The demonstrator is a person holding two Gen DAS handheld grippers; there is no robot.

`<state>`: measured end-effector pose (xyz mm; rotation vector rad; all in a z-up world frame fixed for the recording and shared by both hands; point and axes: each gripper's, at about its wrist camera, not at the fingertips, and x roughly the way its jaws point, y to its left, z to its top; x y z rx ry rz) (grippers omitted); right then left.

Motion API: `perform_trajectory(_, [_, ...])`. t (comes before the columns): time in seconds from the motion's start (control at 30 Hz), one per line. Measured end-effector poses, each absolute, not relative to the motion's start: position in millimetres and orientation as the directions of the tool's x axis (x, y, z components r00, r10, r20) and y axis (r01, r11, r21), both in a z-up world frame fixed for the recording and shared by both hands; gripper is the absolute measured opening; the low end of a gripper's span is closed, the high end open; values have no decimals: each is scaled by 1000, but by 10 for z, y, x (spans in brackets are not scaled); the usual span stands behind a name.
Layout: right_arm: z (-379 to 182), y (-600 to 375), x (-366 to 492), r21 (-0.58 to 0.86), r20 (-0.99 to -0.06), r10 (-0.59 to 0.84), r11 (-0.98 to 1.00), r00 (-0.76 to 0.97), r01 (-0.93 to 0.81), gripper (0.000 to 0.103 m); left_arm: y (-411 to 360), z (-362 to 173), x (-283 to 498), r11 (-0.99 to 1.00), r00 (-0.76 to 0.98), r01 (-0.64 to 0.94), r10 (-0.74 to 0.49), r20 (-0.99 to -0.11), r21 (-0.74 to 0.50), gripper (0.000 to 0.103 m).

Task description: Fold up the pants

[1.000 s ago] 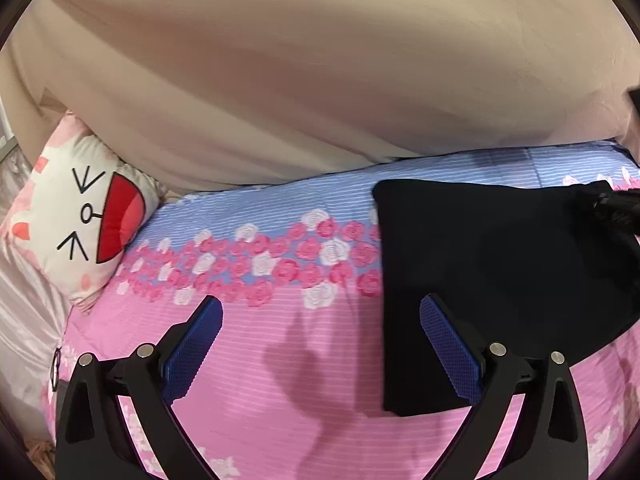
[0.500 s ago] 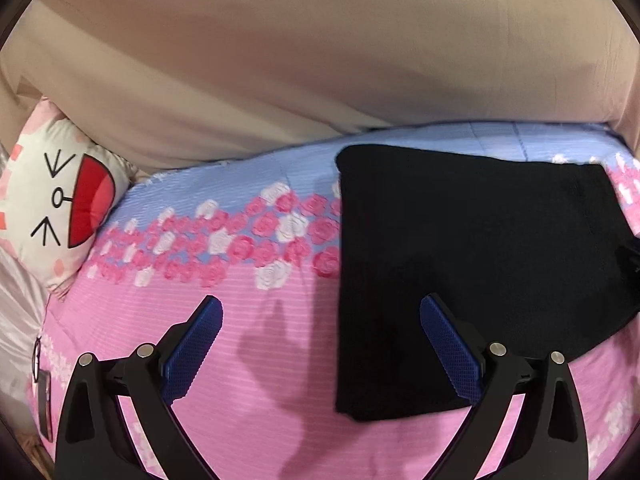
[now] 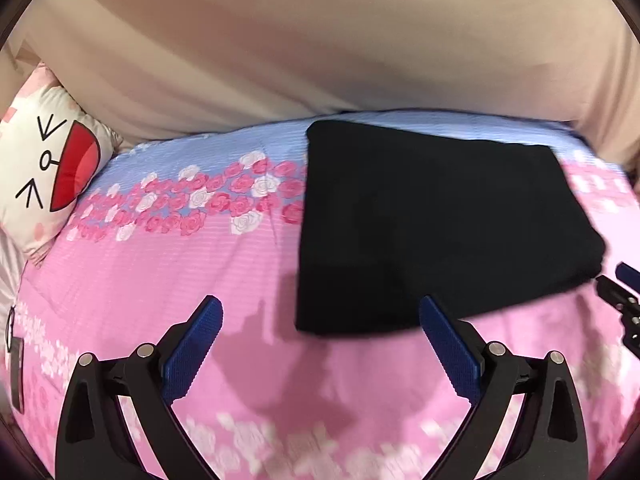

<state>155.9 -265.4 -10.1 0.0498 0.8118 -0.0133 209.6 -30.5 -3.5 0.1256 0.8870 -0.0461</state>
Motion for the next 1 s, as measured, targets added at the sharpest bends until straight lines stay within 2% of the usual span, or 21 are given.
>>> perform_trajectory(0.03, [-49, -2621, 1492, 32, -706, 0, 999, 708, 33, 90, -320, -3, 2019, 992, 636, 98, -1, -772, 80, 97])
perform_trajectory(0.07, [31, -2546, 1386, 14, -683, -14, 999, 730, 32, 92, -342, 40, 1907, 993, 639, 105, -25, -769, 55, 97])
perform_trajectory(0.13, [119, -2452, 1266, -17, -665, -45, 999, 746, 45, 93, -401, 89, 1760, 993, 637, 117, -57, -769, 24, 97])
perform_trajectory(0.27, [189, -2386, 1025, 16, -650, -42, 998, 759, 69, 97, -531, 197, 1470, 989, 641, 149, -107, -760, -14, 97])
perform_trajectory(0.57, [245, -2481, 656, 89, -641, -80, 980, 764, 177, 98, -588, 257, 1162, 993, 668, 117, -67, -741, 16, 97])
perform_trajectory(1.0, [374, -2353, 520, 46, -625, -130, 978, 770, 202, 98, -567, 279, 1011, 991, 687, 114, -24, -727, 75, 97])
